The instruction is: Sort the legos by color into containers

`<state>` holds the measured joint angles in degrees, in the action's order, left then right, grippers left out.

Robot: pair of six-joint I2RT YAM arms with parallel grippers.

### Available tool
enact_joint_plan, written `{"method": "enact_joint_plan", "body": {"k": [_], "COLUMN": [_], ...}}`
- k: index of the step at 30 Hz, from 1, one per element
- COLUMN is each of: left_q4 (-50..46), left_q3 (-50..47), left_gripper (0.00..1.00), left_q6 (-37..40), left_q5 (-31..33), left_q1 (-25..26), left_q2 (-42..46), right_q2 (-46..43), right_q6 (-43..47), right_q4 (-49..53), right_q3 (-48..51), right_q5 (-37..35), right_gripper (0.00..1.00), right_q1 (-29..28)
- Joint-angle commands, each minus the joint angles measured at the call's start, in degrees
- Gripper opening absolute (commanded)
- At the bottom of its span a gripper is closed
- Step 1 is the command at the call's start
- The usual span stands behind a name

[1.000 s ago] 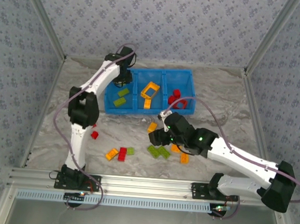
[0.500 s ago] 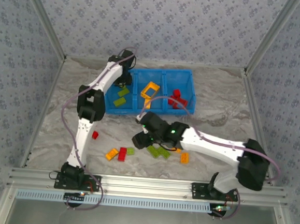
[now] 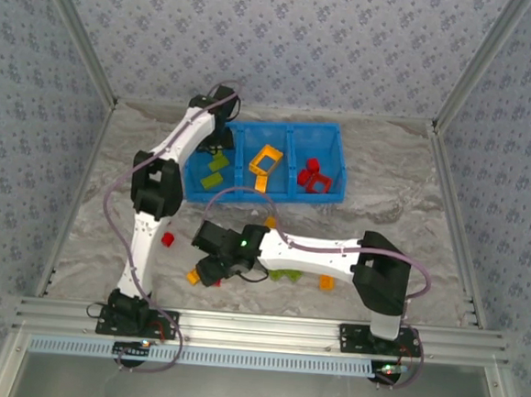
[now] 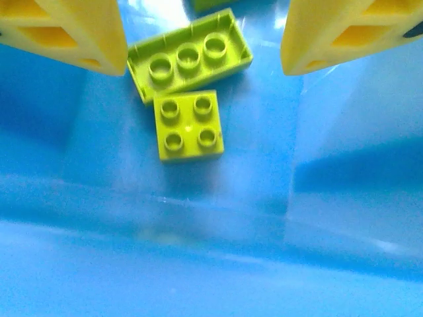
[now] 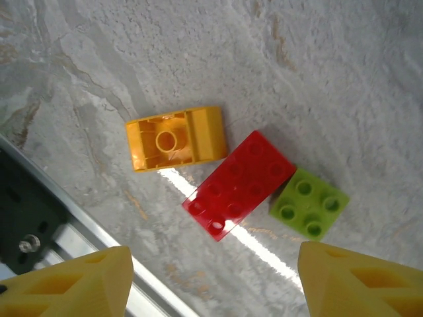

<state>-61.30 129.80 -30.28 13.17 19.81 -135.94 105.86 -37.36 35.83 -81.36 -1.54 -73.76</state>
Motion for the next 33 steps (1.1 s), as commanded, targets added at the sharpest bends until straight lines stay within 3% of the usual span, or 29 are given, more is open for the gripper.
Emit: {"method": "enact_joint_plan", "body": {"k": [1,11,18,24,29,33], "left_q4": [1.1,8.0,8.9,2.7,-1.5,-6.0], "left_q3": [-4.8,-33.5,-51.4,-58.7,-63.4,-64.3], "left_gripper": [0.65,0.67,0.66,0.66,0.65,0.64], "left_q6": [-1.0,-7.0,-13.2,-14.4,-14.3,-14.5], "left_q5": [1.4,1.1,1.9,2.7,-0.2,-1.7], "left_q1": [0.8,1.3,6.3,9.1,9.4,9.6], "left_q2": [11.7,42.3,61.6,74.1,84.4,88.5], "right_q2": [2.0,11.7,14.7,17.8,19.4,20.9], "right_q6": [-12.1,-27.3,-30.9,-31.1,-30.5,-30.2], "right_q4": [4.0,8.5,12.2,13.7,13.3,16.0], "right_q3": [-1.3,-8.0,-10.5,-14.0,-15.2,-17.2], "right_q5": [1.4,-2.1,-3.1,-3.5,-3.4,-4.2], "right_gripper": [0.68,0.62,0.65,0.62,0.58,0.5], "right_q1": [-1.6,-3.9,-2.5,-1.6,-0.8,-0.5]}}
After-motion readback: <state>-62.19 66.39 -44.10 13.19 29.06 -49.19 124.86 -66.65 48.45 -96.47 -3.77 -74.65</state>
